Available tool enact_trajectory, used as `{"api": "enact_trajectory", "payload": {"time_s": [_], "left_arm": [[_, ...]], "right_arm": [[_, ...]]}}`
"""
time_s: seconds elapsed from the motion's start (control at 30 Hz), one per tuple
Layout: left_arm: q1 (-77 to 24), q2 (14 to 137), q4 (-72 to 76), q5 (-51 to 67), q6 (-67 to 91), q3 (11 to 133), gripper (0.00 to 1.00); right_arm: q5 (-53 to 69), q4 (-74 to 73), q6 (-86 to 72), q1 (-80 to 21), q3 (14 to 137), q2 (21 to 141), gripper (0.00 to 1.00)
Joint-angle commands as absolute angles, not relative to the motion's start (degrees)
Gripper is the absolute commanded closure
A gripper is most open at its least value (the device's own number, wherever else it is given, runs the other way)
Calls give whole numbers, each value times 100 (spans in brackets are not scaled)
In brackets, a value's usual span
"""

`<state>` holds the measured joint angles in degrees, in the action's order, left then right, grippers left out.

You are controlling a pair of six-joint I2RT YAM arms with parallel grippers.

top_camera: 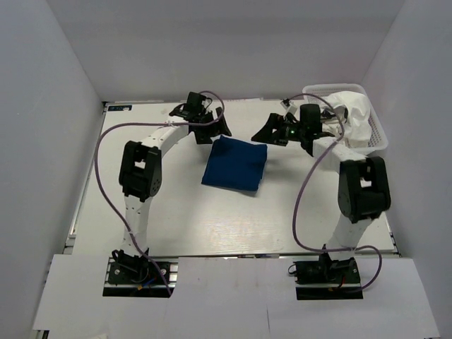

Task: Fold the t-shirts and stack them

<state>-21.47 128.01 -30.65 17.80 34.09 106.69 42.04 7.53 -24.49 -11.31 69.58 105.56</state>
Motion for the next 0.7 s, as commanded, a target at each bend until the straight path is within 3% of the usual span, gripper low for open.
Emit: {"api": "enact_trajectory", "payload": {"time_s": [0.0, 0.07, 0.13, 0.17, 0.27, 0.33, 0.67], "left_arm": [[-2188, 11988, -3452, 829, 3129, 10485, 0], [-2188, 12040, -3664, 756, 2963, 10485, 0], [-2188, 12198, -3718, 669, 2822, 10485, 11], [-2188, 12260, -3718, 572, 2821, 10485, 25], [-2241, 12593, -3858, 885, 2462, 10608, 30], [-2302, 12647, -3858, 1054, 2154, 10608, 30], [-2408, 12787, -3690, 1110, 1811, 9879, 33]], "right_arm": [[3727, -173, -1961, -1151, 6777, 9619, 10], [3465, -386, -1960, -1143, 6487, 9405, 10], [3384, -745, -1873, -1143, 6346, 9027, 10], [3245, -860, -1837, -1125, 6354, 8948, 10], [2927, -1835, -1399, -1125, 6634, 8711, 10], [2629, -2432, -1240, -1125, 6706, 8553, 10], [2084, -2724, -1099, -1116, 6381, 7875, 10]]}}
